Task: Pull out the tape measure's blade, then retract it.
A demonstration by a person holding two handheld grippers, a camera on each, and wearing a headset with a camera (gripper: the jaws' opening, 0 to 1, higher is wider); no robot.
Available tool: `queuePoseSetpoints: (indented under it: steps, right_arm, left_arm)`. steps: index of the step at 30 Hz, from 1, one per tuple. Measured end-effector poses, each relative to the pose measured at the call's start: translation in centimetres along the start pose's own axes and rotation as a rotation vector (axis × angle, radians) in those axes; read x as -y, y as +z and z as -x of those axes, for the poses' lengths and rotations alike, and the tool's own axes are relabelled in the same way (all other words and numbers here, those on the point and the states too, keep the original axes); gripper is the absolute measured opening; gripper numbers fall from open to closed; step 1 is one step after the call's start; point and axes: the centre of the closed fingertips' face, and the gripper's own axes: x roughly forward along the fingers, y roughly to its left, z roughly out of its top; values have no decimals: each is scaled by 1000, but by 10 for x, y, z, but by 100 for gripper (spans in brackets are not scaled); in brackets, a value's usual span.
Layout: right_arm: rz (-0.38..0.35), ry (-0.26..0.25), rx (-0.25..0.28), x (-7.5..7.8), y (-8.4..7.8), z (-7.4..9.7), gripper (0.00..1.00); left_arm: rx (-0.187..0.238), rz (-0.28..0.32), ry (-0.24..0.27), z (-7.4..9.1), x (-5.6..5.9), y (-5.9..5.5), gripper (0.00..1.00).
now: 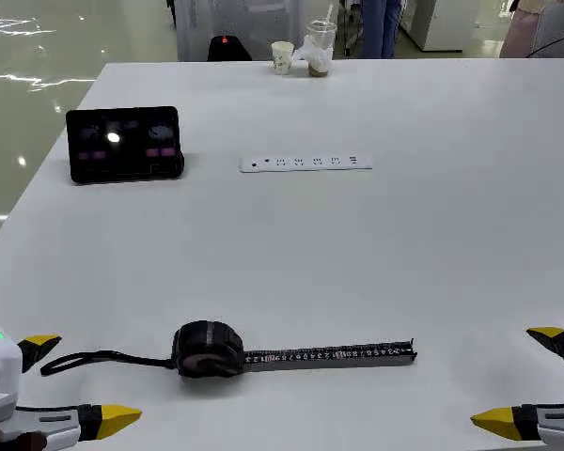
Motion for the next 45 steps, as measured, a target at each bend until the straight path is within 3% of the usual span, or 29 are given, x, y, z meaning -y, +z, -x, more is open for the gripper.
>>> queuePoseSetpoints:
  steps: [6,11,14,18,27,33,35,38,45]
  right_arm:
    - [7,12,-6,-2,1,0,99]
    - [-3,31,-10,-5,4,-3,99]
    - [7,39,-21,-6,4,-6,99]
    - [32,58,-52,-9,2,-10,99]
    - [73,75,-67,-10,10,-16,99]
    - [94,87,-77,-11,13,-21,99]
    - [108,93,-83,-12,14,-23,99]
    - [141,102,-97,-12,14,-25,99]
    - [178,127,-85,-11,25,-31,99]
  left_arm:
    - [1,3,-3,-2,5,3,99]
    - [18,51,-4,-6,12,9,99]
    - [7,68,-17,-10,19,11,99]
    - [9,79,-29,-13,30,19,99]
    - [28,103,-37,-23,39,45,99]
    - [37,150,-22,-29,36,57,99]
    - [7,154,-6,-30,34,56,99]
    - [2,143,-21,-31,41,61,99]
    - [-67,82,-33,-34,58,70,99]
